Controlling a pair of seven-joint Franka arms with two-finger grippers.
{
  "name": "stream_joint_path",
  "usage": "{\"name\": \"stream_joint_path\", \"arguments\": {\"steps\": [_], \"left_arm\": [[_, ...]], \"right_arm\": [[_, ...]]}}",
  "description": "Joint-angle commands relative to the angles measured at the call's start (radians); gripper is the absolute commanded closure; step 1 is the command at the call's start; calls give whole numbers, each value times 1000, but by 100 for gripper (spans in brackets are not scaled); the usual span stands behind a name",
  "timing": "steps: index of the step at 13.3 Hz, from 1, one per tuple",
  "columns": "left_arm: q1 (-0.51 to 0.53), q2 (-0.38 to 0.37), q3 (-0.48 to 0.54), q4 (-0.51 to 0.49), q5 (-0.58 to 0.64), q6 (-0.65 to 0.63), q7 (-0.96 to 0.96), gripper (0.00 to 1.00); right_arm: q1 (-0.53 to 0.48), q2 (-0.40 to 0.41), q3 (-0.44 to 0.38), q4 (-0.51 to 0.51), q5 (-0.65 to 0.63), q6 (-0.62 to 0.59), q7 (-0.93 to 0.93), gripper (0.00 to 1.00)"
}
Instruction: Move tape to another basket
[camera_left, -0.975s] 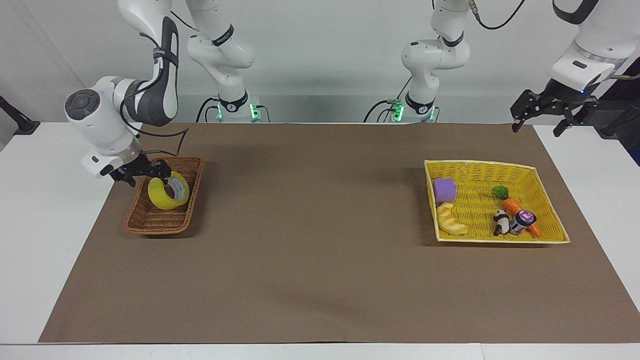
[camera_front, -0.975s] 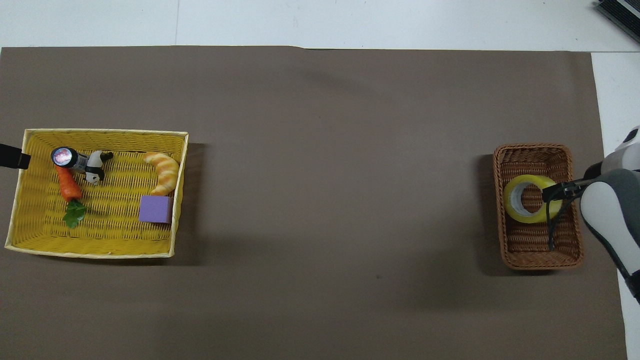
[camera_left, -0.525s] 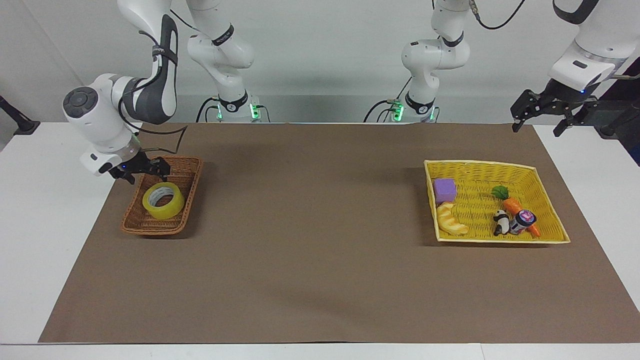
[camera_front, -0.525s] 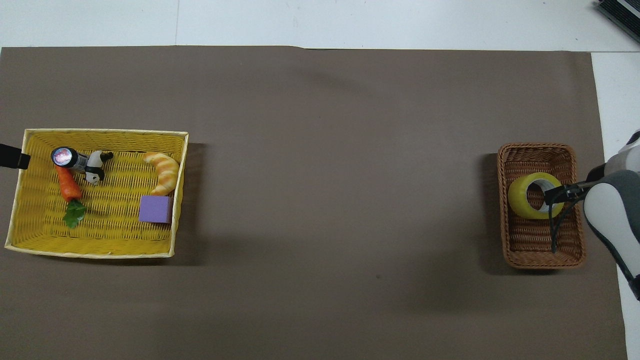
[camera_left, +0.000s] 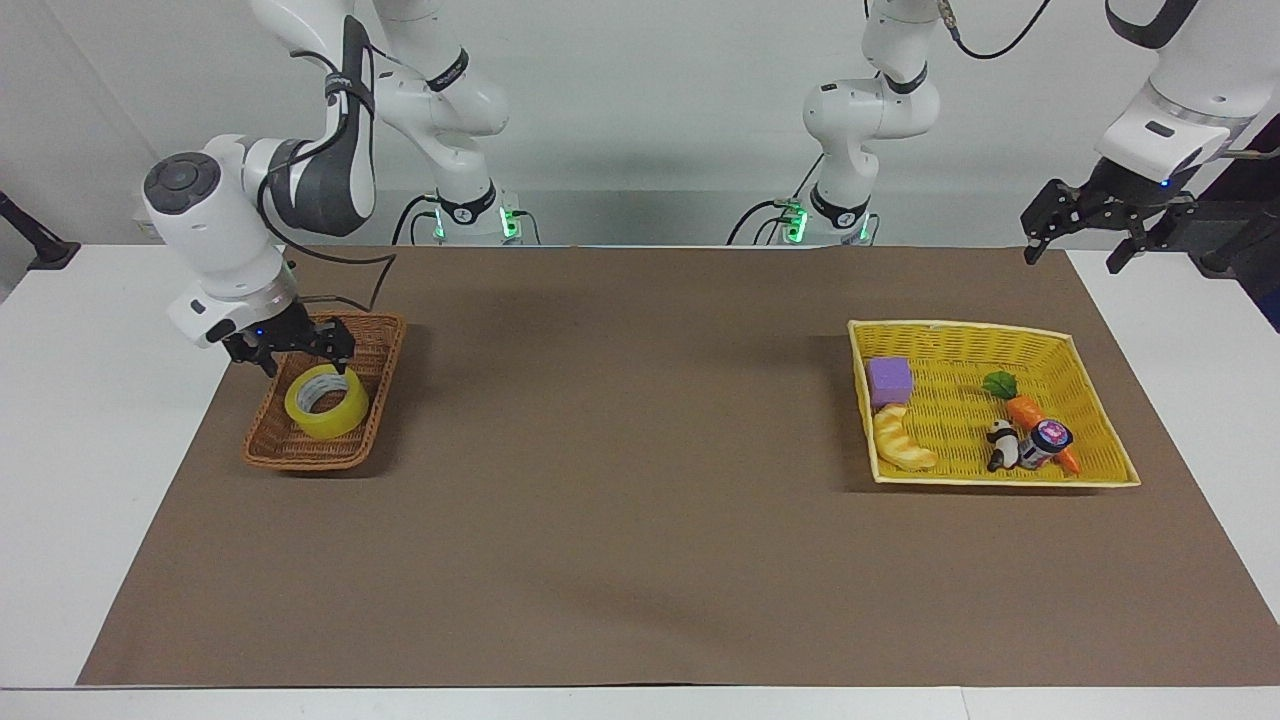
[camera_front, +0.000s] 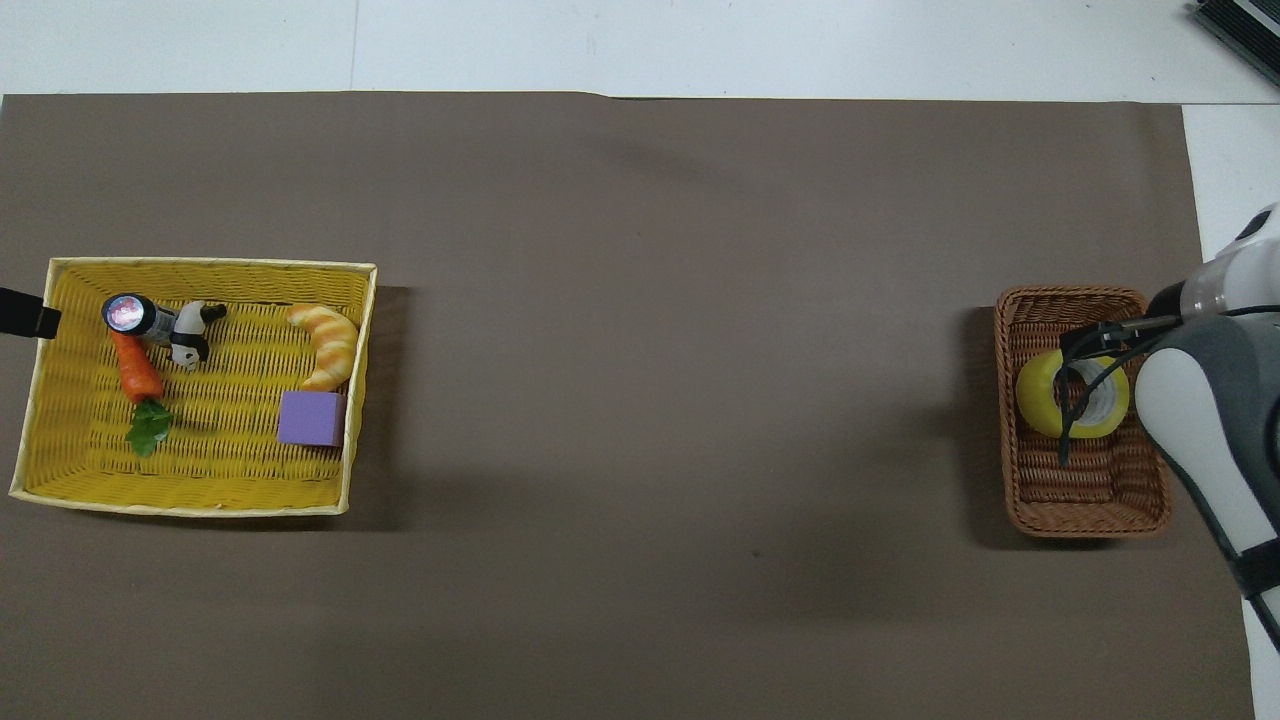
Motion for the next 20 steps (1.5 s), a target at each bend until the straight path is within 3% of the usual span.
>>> {"name": "stream_joint_path", "arguments": {"steps": [1, 8, 13, 17, 20], "left_arm": [[10, 4, -5, 22, -5, -26, -7, 0], [10, 4, -5, 22, -5, -25, -7, 0], [10, 4, -5, 22, -5, -26, -7, 0], [10, 4, -5, 22, -5, -26, -7, 0], [10, 4, -5, 22, -5, -26, -7, 0]], "right_arm": [[44, 16, 4, 70, -23, -35, 125, 0], [77, -4, 28, 370, 27, -356, 126, 0], [77, -101, 44, 391, 32, -503, 114, 0], [72, -106, 36, 404, 35, -626, 112, 0], [60, -107, 27, 408, 84, -615, 45, 0]]}}
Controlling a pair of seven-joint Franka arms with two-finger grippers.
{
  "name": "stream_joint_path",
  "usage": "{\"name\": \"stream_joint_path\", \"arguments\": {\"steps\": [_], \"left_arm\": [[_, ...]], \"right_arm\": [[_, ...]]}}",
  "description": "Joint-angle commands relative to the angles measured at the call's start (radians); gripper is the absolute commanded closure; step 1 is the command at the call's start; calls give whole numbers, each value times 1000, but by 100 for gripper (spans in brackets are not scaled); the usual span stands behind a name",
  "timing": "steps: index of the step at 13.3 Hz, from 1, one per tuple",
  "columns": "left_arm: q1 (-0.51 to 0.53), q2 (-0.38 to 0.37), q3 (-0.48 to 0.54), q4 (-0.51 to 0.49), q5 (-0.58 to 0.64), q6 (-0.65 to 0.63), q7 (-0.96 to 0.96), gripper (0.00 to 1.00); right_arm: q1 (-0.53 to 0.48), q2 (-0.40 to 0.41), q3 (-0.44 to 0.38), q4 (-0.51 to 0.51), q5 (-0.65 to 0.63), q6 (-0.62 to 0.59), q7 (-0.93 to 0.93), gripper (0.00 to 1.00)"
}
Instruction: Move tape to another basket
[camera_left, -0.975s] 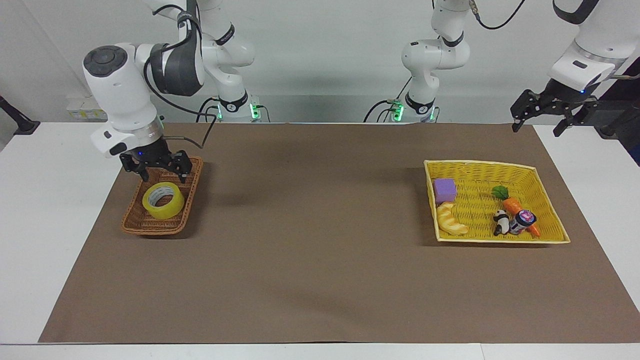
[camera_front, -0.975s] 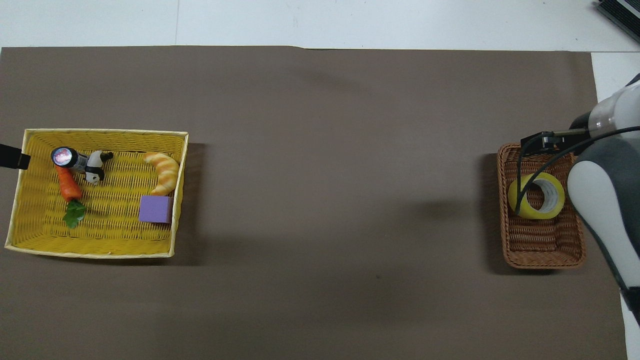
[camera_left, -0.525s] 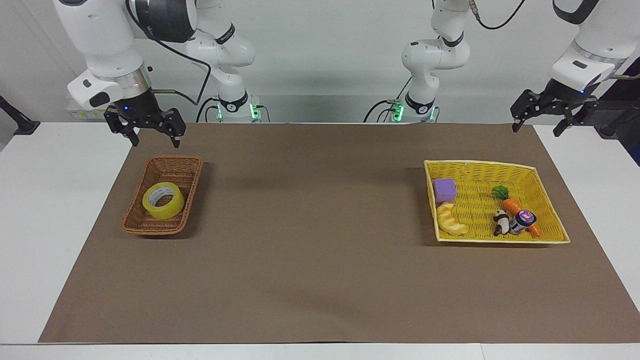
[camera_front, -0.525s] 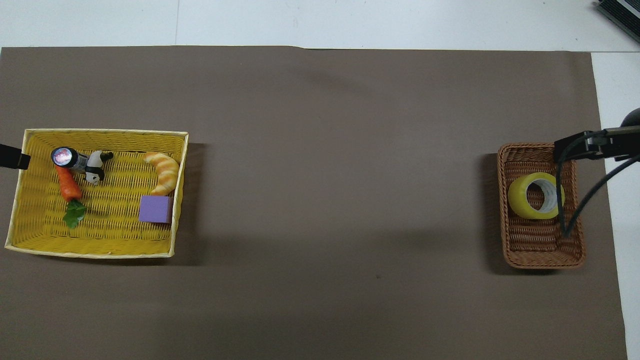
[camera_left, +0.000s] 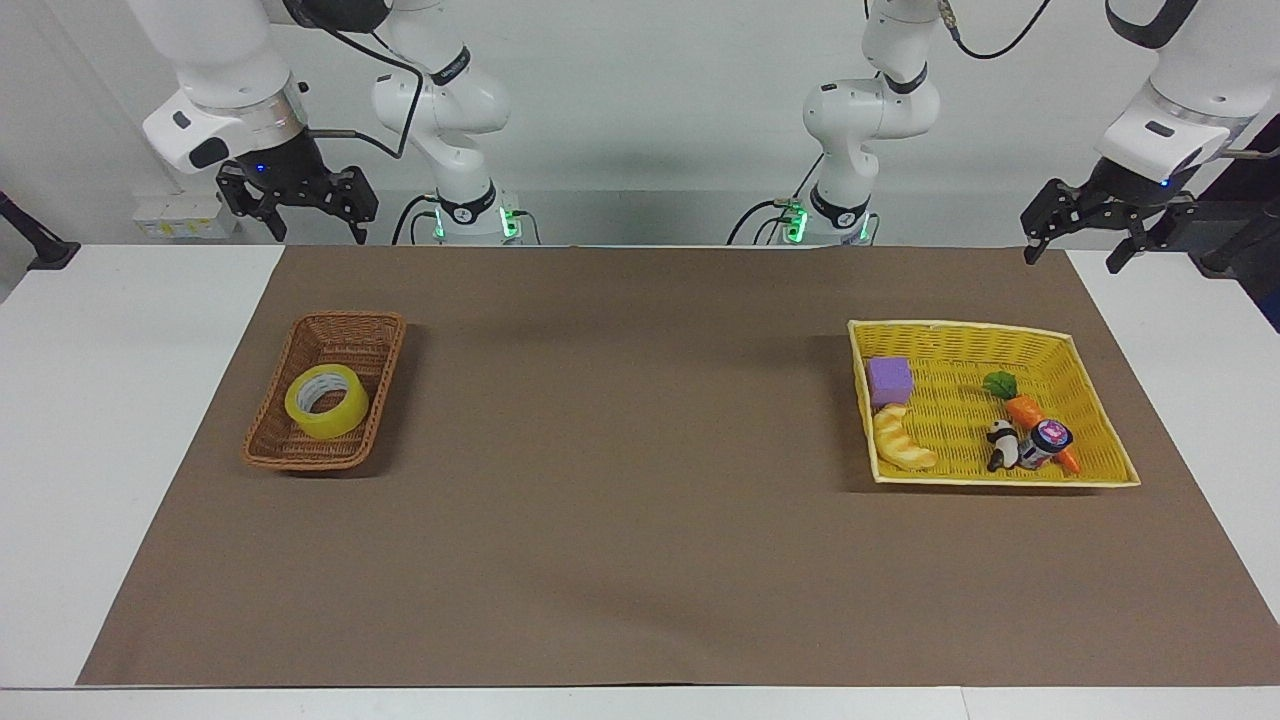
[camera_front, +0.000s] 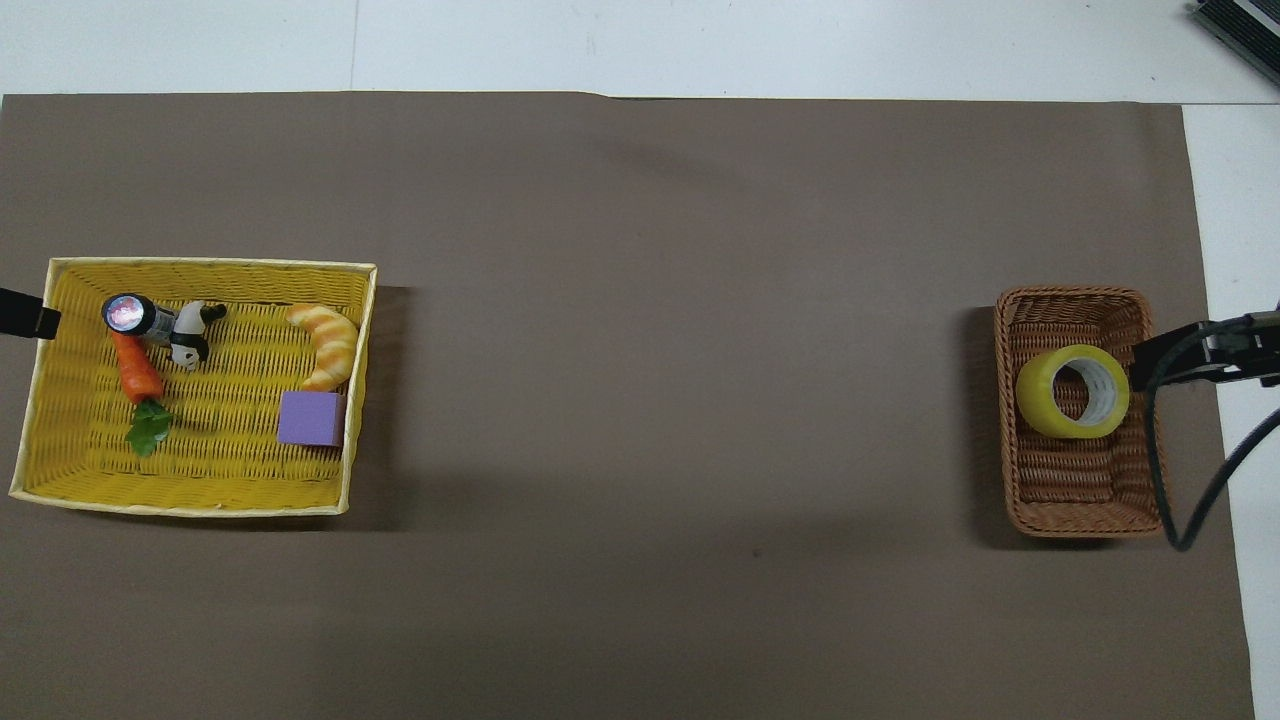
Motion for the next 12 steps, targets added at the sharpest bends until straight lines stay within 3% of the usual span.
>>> {"name": "stream_joint_path", "arguments": {"steps": [1, 4, 12], "left_arm": [[10, 4, -5, 22, -5, -25, -7, 0], [10, 4, -5, 22, -5, -25, -7, 0], [10, 4, -5, 22, -7, -25, -7, 0]], "right_arm": [[-29, -9, -3, 11, 82, 9, -84, 0], [-29, -40, -2, -50, 83, 109, -87, 0], [-28, -40, -2, -50, 64, 109, -81, 0]]}}
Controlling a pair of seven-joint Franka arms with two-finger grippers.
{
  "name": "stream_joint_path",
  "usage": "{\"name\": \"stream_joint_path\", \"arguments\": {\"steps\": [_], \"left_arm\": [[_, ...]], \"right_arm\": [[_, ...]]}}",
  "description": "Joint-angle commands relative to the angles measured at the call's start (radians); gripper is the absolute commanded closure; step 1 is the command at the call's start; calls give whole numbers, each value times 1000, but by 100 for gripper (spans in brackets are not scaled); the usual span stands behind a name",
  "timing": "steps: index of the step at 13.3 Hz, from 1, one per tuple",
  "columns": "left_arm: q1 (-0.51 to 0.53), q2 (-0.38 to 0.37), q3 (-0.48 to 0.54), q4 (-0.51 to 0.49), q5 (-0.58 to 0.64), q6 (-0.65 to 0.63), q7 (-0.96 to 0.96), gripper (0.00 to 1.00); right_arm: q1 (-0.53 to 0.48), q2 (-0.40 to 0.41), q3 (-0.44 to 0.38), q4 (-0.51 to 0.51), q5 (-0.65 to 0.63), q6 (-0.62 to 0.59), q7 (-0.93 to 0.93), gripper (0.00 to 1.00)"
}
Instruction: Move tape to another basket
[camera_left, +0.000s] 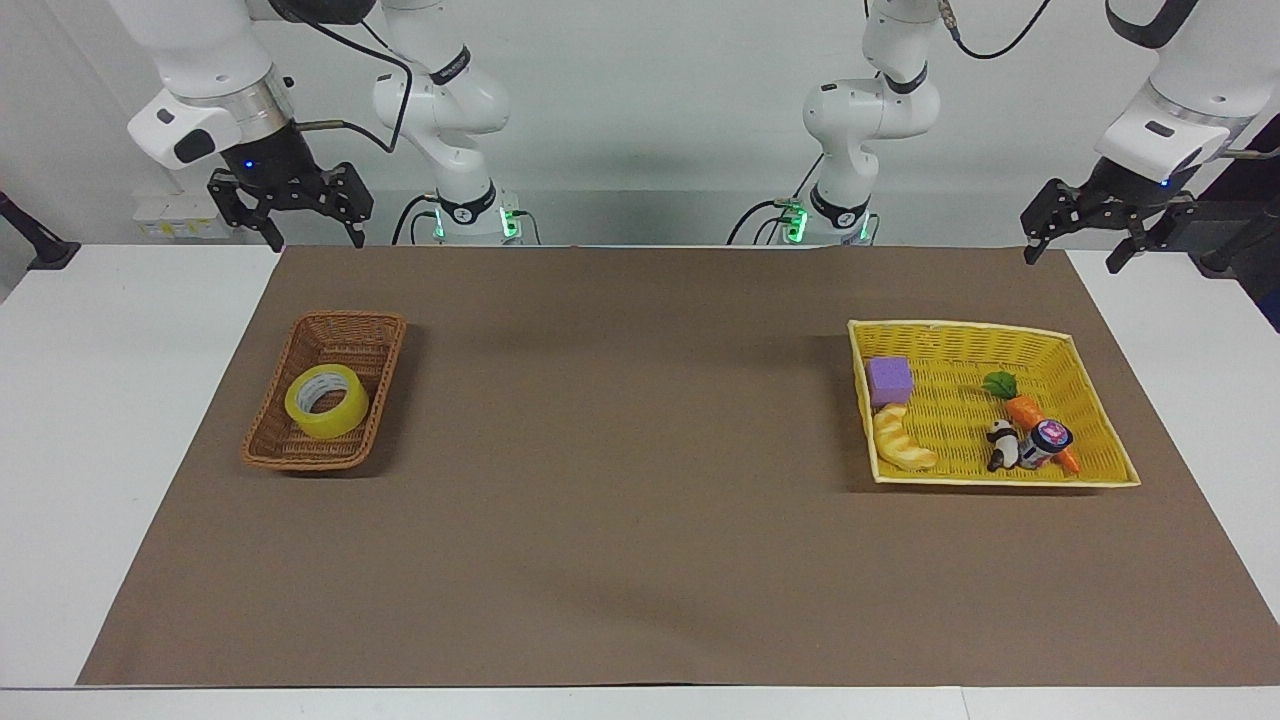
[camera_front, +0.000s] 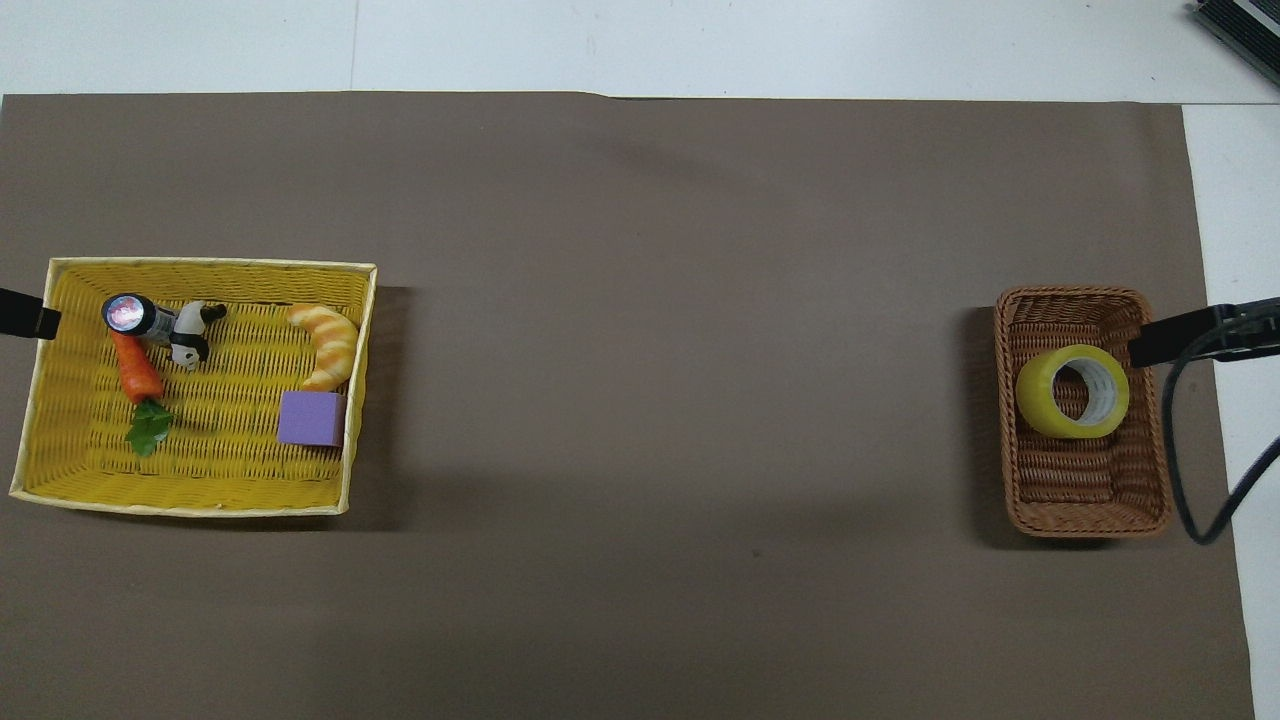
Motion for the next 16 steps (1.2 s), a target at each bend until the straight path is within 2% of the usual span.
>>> {"name": "stream_joint_path", "arguments": {"steps": [1, 16], "left_arm": [[10, 4, -5, 22, -5, -24, -7, 0], [0, -13, -4, 11, -2, -30, -2, 0]], "right_arm": [[-9, -29, 3, -38, 4, 24, -18, 0], [-9, -29, 5, -38, 15, 26, -14, 0]]}}
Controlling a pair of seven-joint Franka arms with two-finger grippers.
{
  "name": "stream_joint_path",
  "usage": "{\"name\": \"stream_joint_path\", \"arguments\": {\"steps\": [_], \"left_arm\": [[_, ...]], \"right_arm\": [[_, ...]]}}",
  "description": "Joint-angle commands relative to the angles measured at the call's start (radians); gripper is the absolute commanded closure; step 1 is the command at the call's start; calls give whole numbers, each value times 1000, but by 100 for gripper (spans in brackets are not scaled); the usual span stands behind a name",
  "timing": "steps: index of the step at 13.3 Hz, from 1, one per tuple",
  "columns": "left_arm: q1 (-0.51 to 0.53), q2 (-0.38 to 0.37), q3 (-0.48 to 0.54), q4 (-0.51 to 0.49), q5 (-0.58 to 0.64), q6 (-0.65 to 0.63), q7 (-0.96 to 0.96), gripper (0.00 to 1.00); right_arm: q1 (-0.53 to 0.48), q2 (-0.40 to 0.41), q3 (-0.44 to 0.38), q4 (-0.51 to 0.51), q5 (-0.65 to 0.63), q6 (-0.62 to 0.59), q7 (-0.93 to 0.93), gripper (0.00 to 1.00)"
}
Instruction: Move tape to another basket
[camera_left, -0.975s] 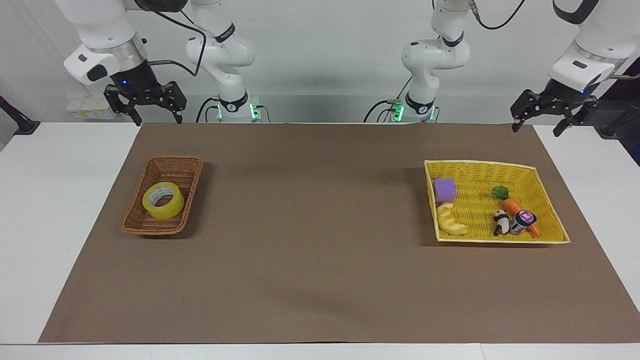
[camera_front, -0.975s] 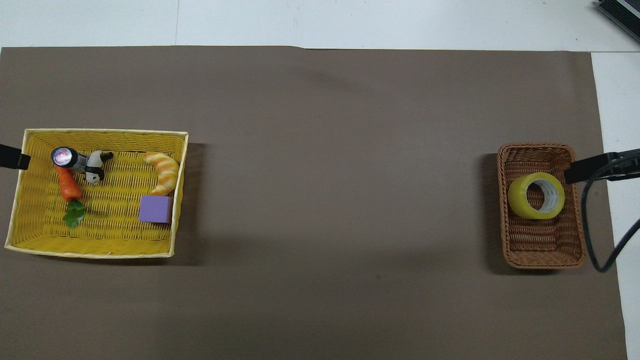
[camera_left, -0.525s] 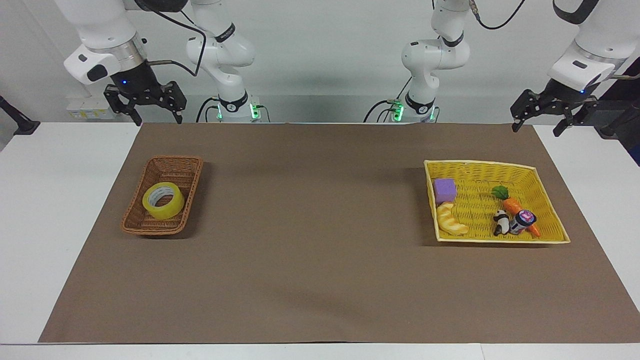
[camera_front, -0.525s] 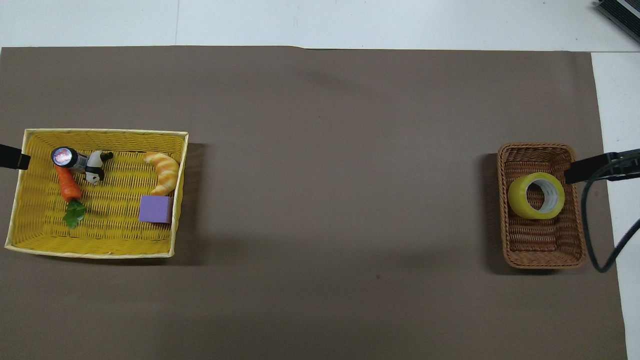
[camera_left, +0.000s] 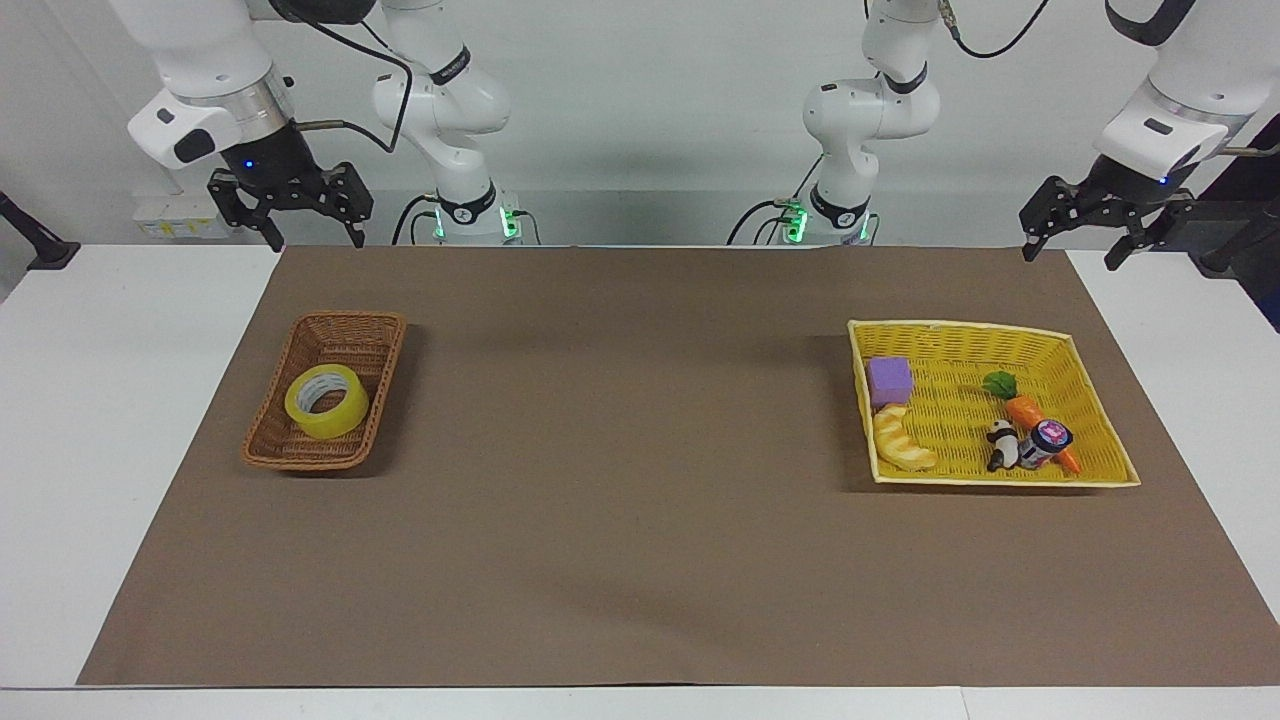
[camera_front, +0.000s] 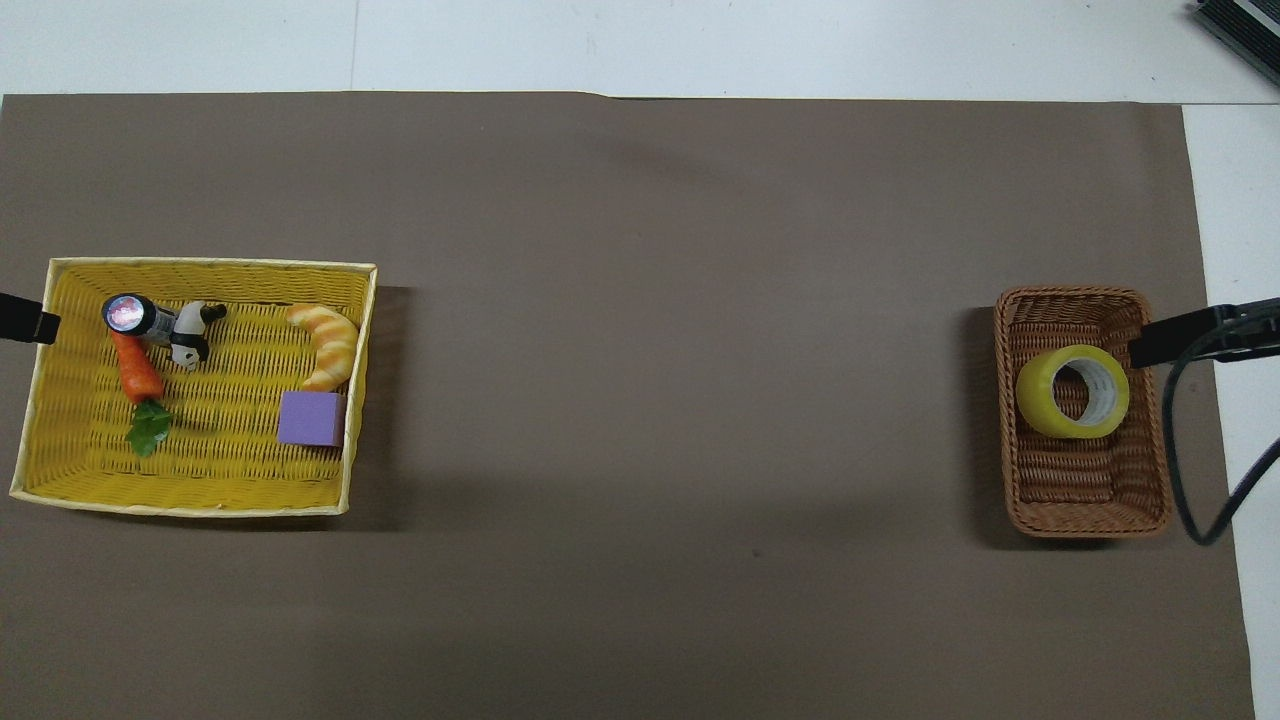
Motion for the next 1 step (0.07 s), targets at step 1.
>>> {"name": "stream_joint_path", "arguments": {"steps": [1], "left_arm": [[-2, -4, -3, 11, 2, -20, -4, 0]], "right_arm": [[-9, -29, 5, -38, 14, 26, -14, 0]]}}
